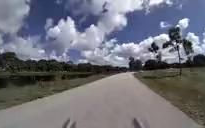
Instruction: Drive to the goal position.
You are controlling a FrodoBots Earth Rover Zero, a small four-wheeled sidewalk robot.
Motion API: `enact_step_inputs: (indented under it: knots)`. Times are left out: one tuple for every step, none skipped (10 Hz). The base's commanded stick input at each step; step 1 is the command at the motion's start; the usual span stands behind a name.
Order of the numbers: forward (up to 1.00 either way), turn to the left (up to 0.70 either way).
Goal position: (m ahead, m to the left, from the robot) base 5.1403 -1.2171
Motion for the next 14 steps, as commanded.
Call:
enact_step_inputs:
  knots:
    - [0.70, 0.00]
    - [0.70, 0.00]
    - [0.70, 0.00]
    - [0.70, 0.00]
    - [0.70, 0.00]
    - [0.70, 0.00]
    - [0.70, 0.00]
    - [0.70, 0.00]
    - [0.70, 0.00]
    - [0.70, 0.00]
    - [0.70, 0.00]
    - [0.70, 0.00]
    - [0.70, 0.00]
    - [0.70, 0.00]
